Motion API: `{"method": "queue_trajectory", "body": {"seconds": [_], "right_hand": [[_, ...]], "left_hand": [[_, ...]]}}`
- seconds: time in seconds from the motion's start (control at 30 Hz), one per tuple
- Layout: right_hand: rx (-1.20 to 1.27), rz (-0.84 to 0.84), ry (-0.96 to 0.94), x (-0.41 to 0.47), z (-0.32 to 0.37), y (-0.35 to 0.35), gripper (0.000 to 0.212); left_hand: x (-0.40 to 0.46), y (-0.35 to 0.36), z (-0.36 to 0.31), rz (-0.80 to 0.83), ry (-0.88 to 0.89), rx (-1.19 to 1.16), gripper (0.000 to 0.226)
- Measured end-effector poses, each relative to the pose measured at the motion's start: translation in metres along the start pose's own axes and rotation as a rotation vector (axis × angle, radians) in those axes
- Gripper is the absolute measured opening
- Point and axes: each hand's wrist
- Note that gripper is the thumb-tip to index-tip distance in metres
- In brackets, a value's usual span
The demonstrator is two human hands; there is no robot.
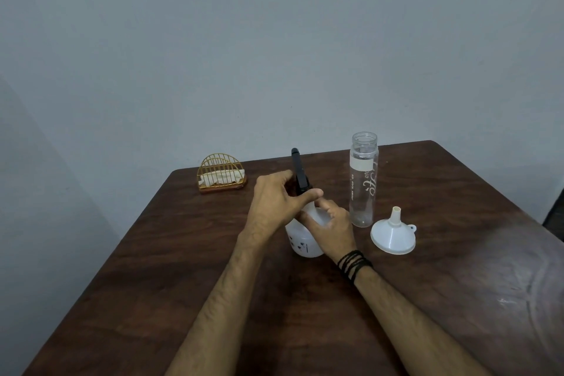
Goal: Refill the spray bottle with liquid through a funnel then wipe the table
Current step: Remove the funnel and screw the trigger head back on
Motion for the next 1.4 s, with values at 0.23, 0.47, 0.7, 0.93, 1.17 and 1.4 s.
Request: {"method": "queue_trajectory", "body": {"seconds": [0.23, 0.47, 0.7, 0.93, 1.17, 1.4], "right_hand": [[-0.008, 0.004, -0.003, 0.002, -0.001, 0.0, 0.043], [0.023, 0.017, -0.01, 0.003, -0.001, 0.0, 0.051], [0.039, 0.028, -0.042, 0.0, 0.002, -0.001, 0.041], [0.025, 0.029, -0.027, 0.001, 0.003, -0.001, 0.032], [-0.003, 0.017, -0.035, 0.001, 0.001, 0.0, 0.028], [0.039, 0.017, -0.053, -0.001, 0.002, -0.001, 0.037]], "left_hand": [[0.003, 0.006, -0.002, -0.007, 0.023, 0.123, 0.059], [0.0, 0.002, 0.0, 0.071, -0.002, -0.094, 0.031], [-0.008, 0.0, 0.013, 0.076, -0.056, -0.479, 0.029], [0.0, 0.007, 0.006, -0.01, -0.036, -0.301, 0.026], [-0.005, 0.007, 0.012, -0.031, -0.073, -0.336, 0.034], [-0.014, 0.01, 0.019, -0.028, -0.051, -0.453, 0.025]]}}
Point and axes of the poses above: each hand's wrist, its own x-axis towards the middle knuckle, its own y-axis out of the palm, z = x × y, and after that the axes turned 14 degrees about y, right-handed
